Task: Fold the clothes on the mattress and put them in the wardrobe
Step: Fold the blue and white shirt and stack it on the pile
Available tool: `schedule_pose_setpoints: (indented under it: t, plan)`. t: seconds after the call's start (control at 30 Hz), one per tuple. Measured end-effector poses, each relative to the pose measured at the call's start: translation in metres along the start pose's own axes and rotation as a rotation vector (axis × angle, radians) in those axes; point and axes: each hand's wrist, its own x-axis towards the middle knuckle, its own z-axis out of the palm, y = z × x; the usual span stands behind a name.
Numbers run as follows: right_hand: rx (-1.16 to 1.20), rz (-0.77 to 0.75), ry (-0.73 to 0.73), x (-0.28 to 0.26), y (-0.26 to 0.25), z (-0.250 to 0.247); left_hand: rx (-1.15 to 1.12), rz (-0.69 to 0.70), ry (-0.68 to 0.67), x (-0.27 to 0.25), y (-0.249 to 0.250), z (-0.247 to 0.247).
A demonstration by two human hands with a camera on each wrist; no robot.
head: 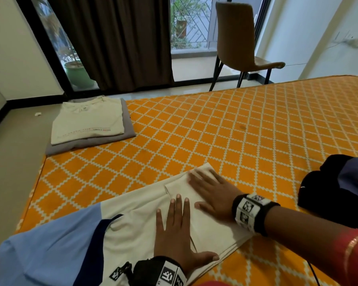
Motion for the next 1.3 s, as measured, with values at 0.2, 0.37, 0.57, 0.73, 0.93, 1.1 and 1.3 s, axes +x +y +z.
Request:
schedule_pose_setpoints:
  t: [0.2, 0.37, 0.57, 0.73, 0.93, 1.1, 1.3]
  plan:
    - [0.22, -0.224, -0.046, 0.023, -0.009, 0.006, 0.048, -0.006, -0.191, -0.004, 0.006, -0.016]
    - [0.059, -0.123, -0.082, 0.046, 0.005, 0.005, 0.058, -0.021, -0.144, -0.002, 0.0, -0.006]
    - [-0.031, -0.109, 0.093, 0.03, -0.011, -0.001, -0.02, -0.008, -0.133, -0.005, 0.004, -0.013]
    - [0.087, -0.185, -0.015, -0.012, -0.016, 0.016, 0.018, -0.034, -0.141, -0.003, 0.003, -0.006]
    - [0.058, 0.04, -0.121, -0.01, 0.052, 0.008, -0.049, 0.031, -0.04, 0.0, -0.001, 0.003]
    - [-0.023, -0.139, 0.085, -0.031, -0.011, 0.004, -0.032, 0.021, -0.005, 0.0, -0.002, 0.008]
    - [0.038, -0.119, 0.02, -0.066, -0.031, 0.028, -0.01, 0.01, -0.019, -0.003, -0.001, 0.003]
